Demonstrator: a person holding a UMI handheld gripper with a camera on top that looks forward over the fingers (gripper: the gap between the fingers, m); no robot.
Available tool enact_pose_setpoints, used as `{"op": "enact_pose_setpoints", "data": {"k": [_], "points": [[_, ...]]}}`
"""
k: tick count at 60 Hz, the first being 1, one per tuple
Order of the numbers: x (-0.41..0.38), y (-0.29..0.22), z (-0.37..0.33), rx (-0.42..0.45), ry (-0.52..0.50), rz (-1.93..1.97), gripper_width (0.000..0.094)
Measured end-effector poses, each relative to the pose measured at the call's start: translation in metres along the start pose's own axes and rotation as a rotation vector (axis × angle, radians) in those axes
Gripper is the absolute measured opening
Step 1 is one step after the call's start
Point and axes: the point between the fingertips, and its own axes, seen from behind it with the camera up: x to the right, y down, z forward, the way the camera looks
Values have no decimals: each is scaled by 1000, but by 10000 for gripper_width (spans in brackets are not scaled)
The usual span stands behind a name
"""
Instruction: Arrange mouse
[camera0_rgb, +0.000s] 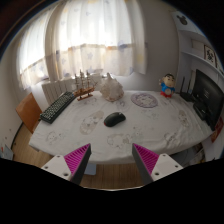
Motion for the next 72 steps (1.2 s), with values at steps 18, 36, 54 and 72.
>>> {"op": "enact_pose_setpoints", "data": {"k": [18,36,54,72], "points": [[-39,-6,54,25,-26,-36,862],[-25,-14,159,72,49,-2,855],[-1,-39,256,85,81,-19,857],[2,-64,318,38,69,-4,863]]}}
